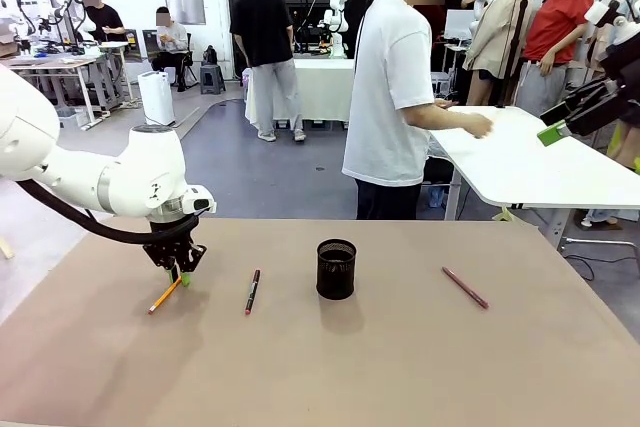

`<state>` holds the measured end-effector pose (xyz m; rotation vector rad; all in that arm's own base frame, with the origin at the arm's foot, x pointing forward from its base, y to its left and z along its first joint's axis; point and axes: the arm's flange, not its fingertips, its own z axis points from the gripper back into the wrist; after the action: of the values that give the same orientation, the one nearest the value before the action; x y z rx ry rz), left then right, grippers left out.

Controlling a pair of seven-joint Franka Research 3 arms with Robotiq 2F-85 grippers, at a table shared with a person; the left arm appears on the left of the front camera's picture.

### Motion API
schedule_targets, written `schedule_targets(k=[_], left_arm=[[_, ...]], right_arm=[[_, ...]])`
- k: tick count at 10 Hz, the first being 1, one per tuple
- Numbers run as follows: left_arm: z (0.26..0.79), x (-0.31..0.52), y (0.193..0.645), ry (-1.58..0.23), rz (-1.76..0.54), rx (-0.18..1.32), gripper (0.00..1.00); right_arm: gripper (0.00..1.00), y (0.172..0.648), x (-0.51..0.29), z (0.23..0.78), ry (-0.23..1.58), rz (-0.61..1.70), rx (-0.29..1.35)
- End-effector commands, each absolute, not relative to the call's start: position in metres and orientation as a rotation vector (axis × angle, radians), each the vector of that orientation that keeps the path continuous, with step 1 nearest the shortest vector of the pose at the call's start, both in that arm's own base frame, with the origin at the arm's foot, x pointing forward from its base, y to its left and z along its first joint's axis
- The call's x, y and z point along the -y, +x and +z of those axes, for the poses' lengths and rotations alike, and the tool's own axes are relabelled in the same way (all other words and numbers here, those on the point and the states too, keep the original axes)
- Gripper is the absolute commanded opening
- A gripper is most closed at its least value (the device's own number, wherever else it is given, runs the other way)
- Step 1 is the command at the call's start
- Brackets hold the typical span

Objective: Place the pens into the pen holder.
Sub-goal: Pick up a writing instrument from the table and place it into the Pen holder.

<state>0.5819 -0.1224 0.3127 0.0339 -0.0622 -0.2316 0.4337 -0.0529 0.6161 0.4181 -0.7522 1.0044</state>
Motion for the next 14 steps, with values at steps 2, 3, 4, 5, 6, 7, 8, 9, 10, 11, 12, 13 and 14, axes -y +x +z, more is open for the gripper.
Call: schedule_targets(k=[2, 3, 4, 5, 6, 7, 8, 9, 10, 11, 12, 13, 14], left_arm=[[0.313, 0.122, 0.582, 0.034, -0.232, 0.062, 0.28], [0.308, 0.121, 0.585, 0.045, -0.237, 0.047, 0.28], [0.304, 0.121, 0.588, 0.043, -0.243, 0.035, 0.28], [0.302, 0.121, 0.590, 0.057, -0.248, 0.031, 0.28], [0.302, 0.120, 0.590, 0.054, -0.278, 0.042, 0.28], [0.304, 0.119, 0.590, 0.036, -0.266, 0.042, 0.08], [0.306, 0.117, 0.591, 0.032, -0.267, 0.041, 0.00], [0.308, 0.114, 0.591, 0.031, -0.261, 0.035, 0.00], [0.310, 0.111, 0.591, 0.028, -0.250, 0.020, 0.00], [0.313, 0.110, 0.591, 0.011, -0.249, 0.020, 0.00], [0.321, 0.109, 0.588, -0.023, -0.249, 0.011, 0.00], [0.338, 0.107, 0.582, -0.112, -0.272, 0.052, 0.00], [0.361, 0.105, 0.575, -0.268, -0.289, 0.080, 0.00]], right_arm=[[1.00, 0.433, 0.052, 0.618, 0.423, 1.003, 0.763], [1.00, 0.433, 0.052, 0.618, 0.423, 1.003, 0.763], [1.00, 0.433, 0.052, 0.618, 0.423, 1.003, 0.763], [1.00, 0.433, 0.052, 0.618, 0.423, 1.003, 0.763], [1.00, 0.433, 0.052, 0.618, 0.423, 1.003, 0.763], [1.00, 0.433, 0.052, 0.618, 0.423, 1.003, 0.763], [1.00, 0.433, 0.052, 0.618, 0.423, 1.003, 0.763], [1.00, 0.433, 0.052, 0.618, 0.423, 1.003, 0.763], [1.00, 0.433, 0.052, 0.618, 0.423, 1.003, 0.763], [1.00, 0.433, 0.052, 0.618, 0.423, 1.003, 0.763], [1.00, 0.433, 0.052, 0.618, 0.423, 1.003, 0.763], [1.00, 0.433, 0.052, 0.618, 0.423, 1.003, 0.763], [1.00, 0.433, 0.052, 0.618, 0.423, 1.003, 0.763]])
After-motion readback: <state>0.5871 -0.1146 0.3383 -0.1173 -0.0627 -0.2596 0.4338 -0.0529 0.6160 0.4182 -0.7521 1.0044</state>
